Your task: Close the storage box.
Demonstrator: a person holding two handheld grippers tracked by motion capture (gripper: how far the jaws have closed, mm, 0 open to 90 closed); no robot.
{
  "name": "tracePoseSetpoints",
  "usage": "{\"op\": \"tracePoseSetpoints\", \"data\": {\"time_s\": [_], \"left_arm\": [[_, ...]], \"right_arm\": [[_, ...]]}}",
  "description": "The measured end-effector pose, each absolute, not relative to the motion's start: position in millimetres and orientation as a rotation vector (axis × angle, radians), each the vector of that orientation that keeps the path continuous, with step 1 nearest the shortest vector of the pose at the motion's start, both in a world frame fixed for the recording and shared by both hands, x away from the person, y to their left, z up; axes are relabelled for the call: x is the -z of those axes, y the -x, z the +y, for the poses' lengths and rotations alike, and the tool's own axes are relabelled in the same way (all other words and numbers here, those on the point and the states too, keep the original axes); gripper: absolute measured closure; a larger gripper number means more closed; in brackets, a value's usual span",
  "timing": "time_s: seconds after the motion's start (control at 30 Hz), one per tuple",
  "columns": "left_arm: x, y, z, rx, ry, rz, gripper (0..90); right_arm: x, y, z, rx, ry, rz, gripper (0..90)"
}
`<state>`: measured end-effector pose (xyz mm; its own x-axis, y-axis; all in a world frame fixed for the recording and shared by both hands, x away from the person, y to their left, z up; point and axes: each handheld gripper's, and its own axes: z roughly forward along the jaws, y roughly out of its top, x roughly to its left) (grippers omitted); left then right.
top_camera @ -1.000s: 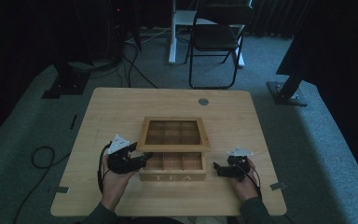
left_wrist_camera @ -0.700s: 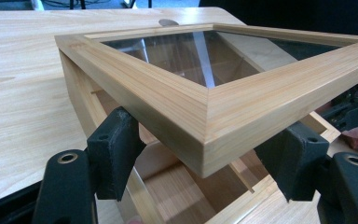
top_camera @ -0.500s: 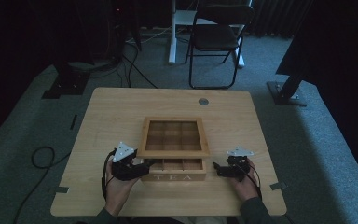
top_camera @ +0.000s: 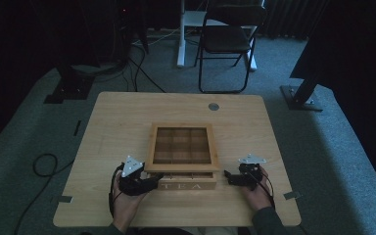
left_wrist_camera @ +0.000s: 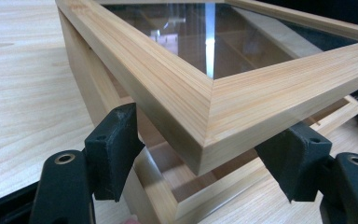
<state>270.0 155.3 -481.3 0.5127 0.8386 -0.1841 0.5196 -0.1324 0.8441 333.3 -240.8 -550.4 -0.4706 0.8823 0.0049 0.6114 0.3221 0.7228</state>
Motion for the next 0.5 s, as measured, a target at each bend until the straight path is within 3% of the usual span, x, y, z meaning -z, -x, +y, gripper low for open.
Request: {"op": "tracePoseSetpoints", "data": {"time_s": [0.5], "left_arm": [[489.6,-266.8,153.8,-0.447,-1.807,1.147,29.7]], "right_arm": [[550.4,-333.3,-240.8,-0.946,-1.324,2.202,12.2]]}}
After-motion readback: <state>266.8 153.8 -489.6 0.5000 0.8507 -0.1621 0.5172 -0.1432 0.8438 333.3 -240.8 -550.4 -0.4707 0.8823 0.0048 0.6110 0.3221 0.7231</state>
